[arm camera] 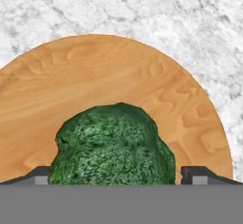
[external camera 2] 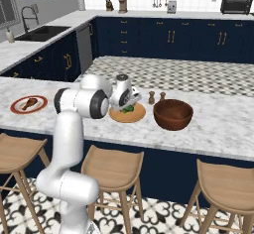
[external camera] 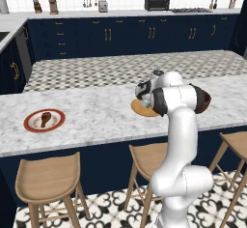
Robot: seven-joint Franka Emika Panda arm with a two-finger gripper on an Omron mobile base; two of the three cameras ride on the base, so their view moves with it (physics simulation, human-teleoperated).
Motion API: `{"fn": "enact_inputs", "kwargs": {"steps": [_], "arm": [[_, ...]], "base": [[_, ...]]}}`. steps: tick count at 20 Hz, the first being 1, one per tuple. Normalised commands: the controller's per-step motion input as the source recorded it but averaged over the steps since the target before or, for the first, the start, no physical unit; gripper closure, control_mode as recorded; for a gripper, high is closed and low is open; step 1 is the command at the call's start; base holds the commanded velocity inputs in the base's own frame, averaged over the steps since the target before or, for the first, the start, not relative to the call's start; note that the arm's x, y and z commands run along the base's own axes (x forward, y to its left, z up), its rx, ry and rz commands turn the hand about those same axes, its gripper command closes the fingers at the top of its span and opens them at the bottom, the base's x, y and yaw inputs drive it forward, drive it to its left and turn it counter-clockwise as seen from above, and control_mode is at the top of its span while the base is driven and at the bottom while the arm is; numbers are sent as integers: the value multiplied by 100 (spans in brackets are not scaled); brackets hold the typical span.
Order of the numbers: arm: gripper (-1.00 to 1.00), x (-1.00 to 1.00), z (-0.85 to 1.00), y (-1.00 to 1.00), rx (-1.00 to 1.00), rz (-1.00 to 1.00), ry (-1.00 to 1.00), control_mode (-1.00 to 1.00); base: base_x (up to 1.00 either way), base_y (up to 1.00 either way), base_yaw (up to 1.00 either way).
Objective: Pick the chicken drumstick and broccoli from their plates and place them in the bowl. Then put the bowl in the fridge.
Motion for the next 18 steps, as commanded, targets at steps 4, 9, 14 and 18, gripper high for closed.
{"fn": "enact_inputs", "kwargs": {"steps": [4,9,14,18], "arm": [[100,20,-35,0,0,1,0,-100],[100,6,-31,0,0,0,0,-100],[100,-85,27,3,0,-5,-3,-100],[100,-100,96,24,-3,-13,-7,-100]], "base": [[0,0,0],[0,0,0],[0,0,0],[0,0,0]]}}
